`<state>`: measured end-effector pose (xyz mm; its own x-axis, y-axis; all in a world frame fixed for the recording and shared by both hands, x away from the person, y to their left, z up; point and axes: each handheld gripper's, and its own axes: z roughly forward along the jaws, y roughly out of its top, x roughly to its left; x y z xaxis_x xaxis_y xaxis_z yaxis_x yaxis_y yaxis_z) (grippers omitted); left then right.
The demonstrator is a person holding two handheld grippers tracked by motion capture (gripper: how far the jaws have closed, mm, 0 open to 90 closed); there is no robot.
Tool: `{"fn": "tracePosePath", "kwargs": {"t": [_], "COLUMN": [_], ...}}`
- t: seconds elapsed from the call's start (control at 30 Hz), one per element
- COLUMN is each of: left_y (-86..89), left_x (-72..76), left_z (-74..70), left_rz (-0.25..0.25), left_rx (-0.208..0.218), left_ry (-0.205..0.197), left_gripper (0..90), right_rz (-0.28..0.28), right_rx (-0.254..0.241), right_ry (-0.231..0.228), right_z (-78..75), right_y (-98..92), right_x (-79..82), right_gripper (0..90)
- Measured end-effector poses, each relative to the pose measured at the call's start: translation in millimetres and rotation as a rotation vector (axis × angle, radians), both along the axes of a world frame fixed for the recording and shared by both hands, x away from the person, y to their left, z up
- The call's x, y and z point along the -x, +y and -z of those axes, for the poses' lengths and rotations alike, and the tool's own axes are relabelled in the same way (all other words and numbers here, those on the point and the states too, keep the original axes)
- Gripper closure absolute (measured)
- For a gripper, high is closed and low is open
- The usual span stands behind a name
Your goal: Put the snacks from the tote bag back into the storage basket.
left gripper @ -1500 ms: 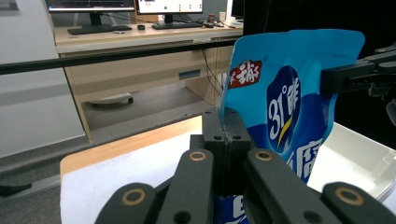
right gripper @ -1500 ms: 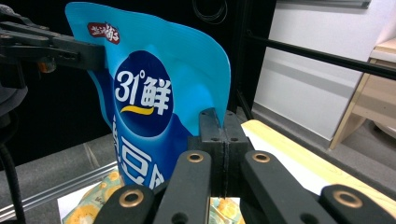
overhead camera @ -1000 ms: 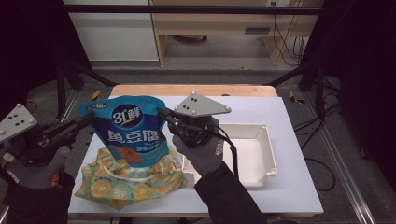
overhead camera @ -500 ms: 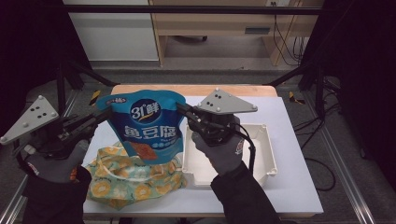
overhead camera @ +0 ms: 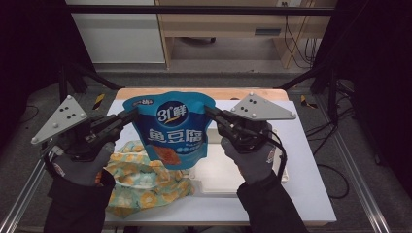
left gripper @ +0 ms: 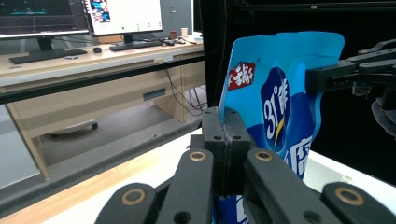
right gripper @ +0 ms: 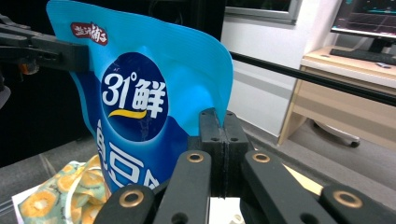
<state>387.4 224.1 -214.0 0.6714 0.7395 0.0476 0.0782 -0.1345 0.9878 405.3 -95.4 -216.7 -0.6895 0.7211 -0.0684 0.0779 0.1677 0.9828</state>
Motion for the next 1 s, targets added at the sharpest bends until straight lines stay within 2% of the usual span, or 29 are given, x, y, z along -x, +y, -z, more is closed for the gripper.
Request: {"fn": "tracePosePath", "kwargs": {"t": [0.2,0.27,0.37,0.4,0.57,1.0], "left_y": [-15.0,-19.3,-26.7,-29.4,-42.0,-70.5], "left_x": [-4.7,-6.9,-8.6,-8.7,-11.4,-18.4], "left_z": [2.3,3.2,5.7,6.6,9.8,23.9], "left_rz": [0.026,0.032,0.045,0.052,0.071,0.106], "left_rx": [0.007,0.006,0.012,0.017,0.021,0.019], "left_ry": [0.002,-0.012,-0.009,0.002,-0.002,0.001], "left_gripper": [90.0,90.0,90.0,90.0,90.0,90.0], "right_rz": [0.023,0.029,0.042,0.045,0.066,0.116], "right_rx": [0.001,0.001,0.003,0.004,0.009,0.011], "right_ry": [0.003,0.002,0.0,-0.001,-0.004,0.012], "right_z": [1.9,2.5,3.5,3.8,5.4,18.1], "right_y": [-15.7,-21.0,-28.5,-30.9,-43.5,-70.2], "right_x": [3.2,4.7,6.7,7.1,9.1,10.9], "right_gripper": [90.0,90.0,90.0,90.0,90.0,90.0]}}
